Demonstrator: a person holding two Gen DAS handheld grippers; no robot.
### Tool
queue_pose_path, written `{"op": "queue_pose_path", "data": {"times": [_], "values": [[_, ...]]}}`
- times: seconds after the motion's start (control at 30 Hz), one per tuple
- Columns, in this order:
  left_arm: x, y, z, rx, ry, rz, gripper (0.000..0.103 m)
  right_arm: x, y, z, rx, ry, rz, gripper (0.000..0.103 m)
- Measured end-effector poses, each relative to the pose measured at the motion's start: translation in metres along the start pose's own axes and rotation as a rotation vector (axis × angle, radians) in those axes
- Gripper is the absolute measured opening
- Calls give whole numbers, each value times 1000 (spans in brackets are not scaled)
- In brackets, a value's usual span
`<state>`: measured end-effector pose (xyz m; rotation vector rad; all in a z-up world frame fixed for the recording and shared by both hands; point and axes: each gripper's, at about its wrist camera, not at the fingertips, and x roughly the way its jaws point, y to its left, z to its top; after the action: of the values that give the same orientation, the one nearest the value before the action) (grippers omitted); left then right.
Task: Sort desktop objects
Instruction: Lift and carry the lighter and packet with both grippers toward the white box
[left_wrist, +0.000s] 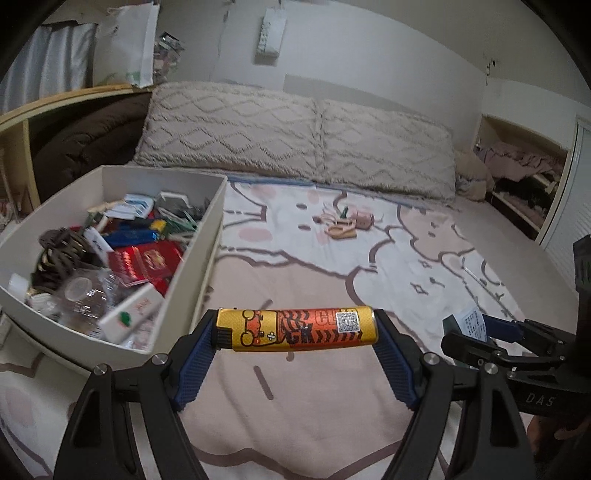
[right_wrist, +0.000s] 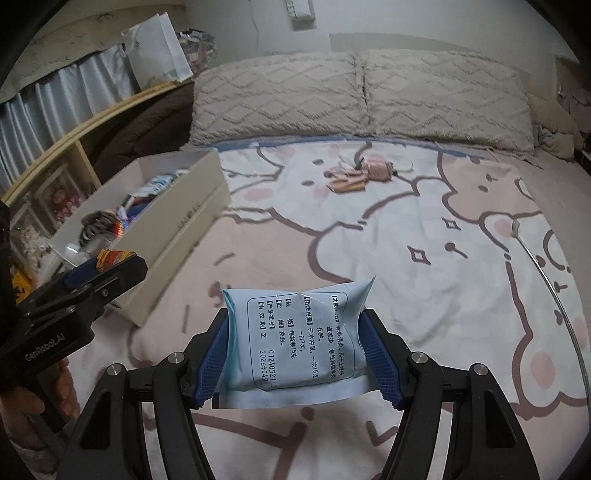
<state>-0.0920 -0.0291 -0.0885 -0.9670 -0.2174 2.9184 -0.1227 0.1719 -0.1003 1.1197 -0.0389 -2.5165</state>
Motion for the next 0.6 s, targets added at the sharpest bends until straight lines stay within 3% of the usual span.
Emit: {"op": "queue_pose_path", "data": {"times": [0.6], "values": [[-44, 46, 20, -47, -100, 42, 80, -19, 49, 23, -56, -88, 71, 70]]}}
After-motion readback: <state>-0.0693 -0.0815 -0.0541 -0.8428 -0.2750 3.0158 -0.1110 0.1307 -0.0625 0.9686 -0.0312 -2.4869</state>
